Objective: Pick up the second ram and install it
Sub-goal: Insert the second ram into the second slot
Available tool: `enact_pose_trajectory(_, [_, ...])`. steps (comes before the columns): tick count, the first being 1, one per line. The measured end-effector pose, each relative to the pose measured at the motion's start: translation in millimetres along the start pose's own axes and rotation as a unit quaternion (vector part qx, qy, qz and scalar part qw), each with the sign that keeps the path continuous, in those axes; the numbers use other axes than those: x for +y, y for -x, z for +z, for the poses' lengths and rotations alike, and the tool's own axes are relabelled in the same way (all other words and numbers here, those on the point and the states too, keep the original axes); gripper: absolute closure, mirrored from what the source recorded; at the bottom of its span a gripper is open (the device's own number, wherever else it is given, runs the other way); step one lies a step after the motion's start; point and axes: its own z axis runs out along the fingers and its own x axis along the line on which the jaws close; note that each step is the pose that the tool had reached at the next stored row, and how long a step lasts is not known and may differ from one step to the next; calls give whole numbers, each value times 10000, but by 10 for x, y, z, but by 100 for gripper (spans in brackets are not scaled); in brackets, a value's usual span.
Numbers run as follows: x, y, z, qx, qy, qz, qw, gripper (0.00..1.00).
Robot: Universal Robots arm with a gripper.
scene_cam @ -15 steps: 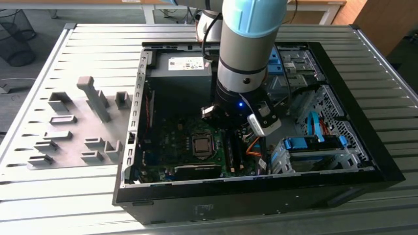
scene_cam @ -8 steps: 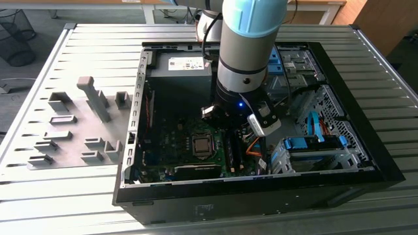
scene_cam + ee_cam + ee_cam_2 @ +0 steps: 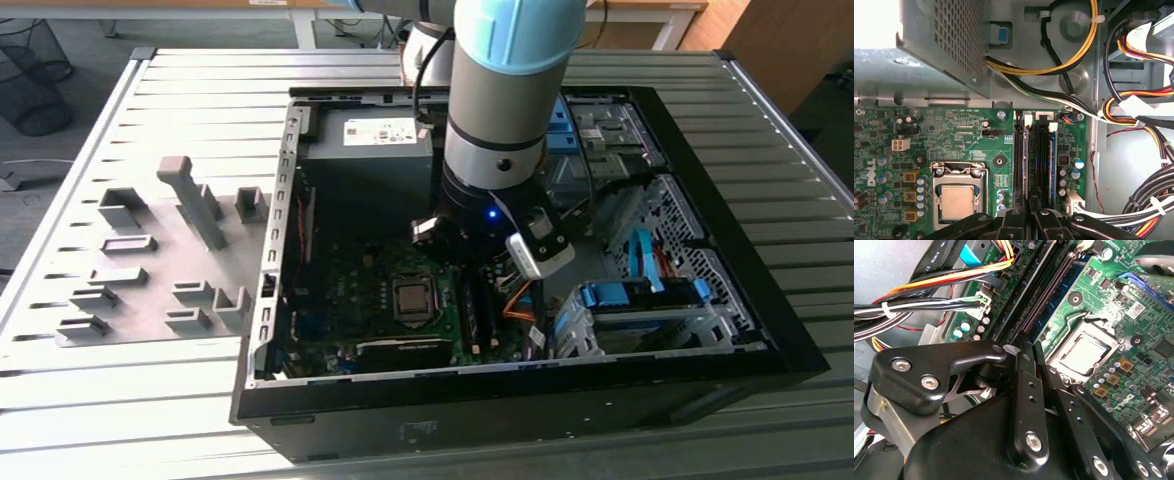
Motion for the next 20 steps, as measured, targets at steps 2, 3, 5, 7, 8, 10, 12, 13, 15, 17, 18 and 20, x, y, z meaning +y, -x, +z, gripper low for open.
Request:
enact_pose_trajectory(2, [0,0,0,0,-1,0,10000,86])
enact_pose_trajectory(3, [1,0,-3,0,-2,0,10000,86])
enact_pose_trajectory(5, [1,0,-12,0,-1,0,10000,86])
enact_pose_trajectory(7, [1,0,-23,0,-1,0,10000,86])
enact_pose_trajectory(8, [1,0,-29,0,-1,0,10000,86])
enact_pose_trajectory(10, [2,1,-37,0,-1,0,10000,86])
enact_pose_trajectory(12, [6,0,-38,0,0,0,10000,86])
enact_pose_trajectory(13, [6,0,-38,0,0,0,10000,86])
enact_pose_trajectory(15, [6,1,-39,0,0,0,10000,86])
enact_pose_trajectory(17, [7,3,-32,0,0,1,10000,86])
enact_pose_trajectory(18, [7,5,-27,0,0,1,10000,86])
enact_pose_trajectory(20, [7,6,-18,0,-1,3,10000,86])
